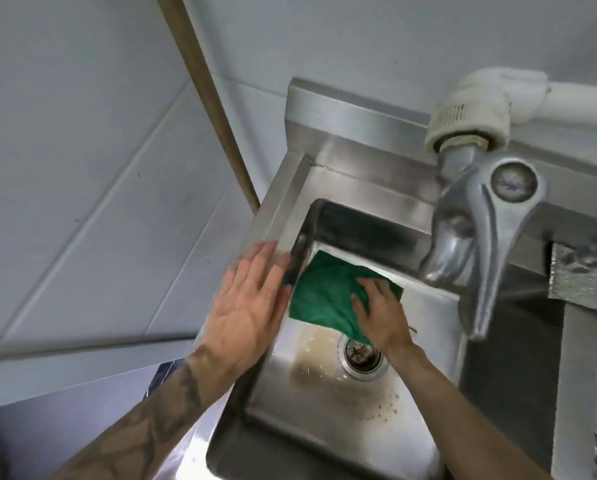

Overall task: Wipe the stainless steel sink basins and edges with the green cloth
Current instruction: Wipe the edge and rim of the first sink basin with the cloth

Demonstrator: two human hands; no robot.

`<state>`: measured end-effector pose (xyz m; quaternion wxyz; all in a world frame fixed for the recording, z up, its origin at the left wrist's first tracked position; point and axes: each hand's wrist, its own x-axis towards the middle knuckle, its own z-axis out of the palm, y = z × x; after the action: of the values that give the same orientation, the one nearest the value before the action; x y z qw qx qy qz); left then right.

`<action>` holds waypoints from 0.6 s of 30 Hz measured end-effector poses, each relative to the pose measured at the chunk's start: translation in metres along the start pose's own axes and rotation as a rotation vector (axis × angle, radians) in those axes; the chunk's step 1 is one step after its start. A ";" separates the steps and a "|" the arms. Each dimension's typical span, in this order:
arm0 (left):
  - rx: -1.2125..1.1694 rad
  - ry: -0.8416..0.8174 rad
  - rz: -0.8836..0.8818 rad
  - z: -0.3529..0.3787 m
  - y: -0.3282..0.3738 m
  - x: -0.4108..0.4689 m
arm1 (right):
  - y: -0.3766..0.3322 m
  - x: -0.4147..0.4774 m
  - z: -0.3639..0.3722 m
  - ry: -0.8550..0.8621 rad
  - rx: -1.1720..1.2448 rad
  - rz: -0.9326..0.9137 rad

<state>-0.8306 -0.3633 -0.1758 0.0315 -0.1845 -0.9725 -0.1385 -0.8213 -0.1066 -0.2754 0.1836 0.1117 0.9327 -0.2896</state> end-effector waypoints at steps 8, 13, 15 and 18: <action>0.296 -0.213 0.073 0.022 -0.024 -0.010 | 0.020 0.059 0.067 -0.046 -0.516 -0.350; 0.284 -0.219 0.074 0.024 -0.022 -0.012 | 0.026 0.076 0.092 0.052 -0.557 -0.287; 0.274 -0.227 0.077 0.023 -0.023 -0.013 | 0.006 0.077 0.107 0.133 -0.447 -0.153; 0.279 -0.228 0.091 0.022 -0.025 -0.013 | -0.020 0.054 0.133 0.173 -0.350 -0.068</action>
<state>-0.8283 -0.3841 -0.2048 -0.0474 -0.2369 -0.9702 0.0210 -0.8393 -0.1944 -0.3893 0.1098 0.0711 0.9843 -0.1183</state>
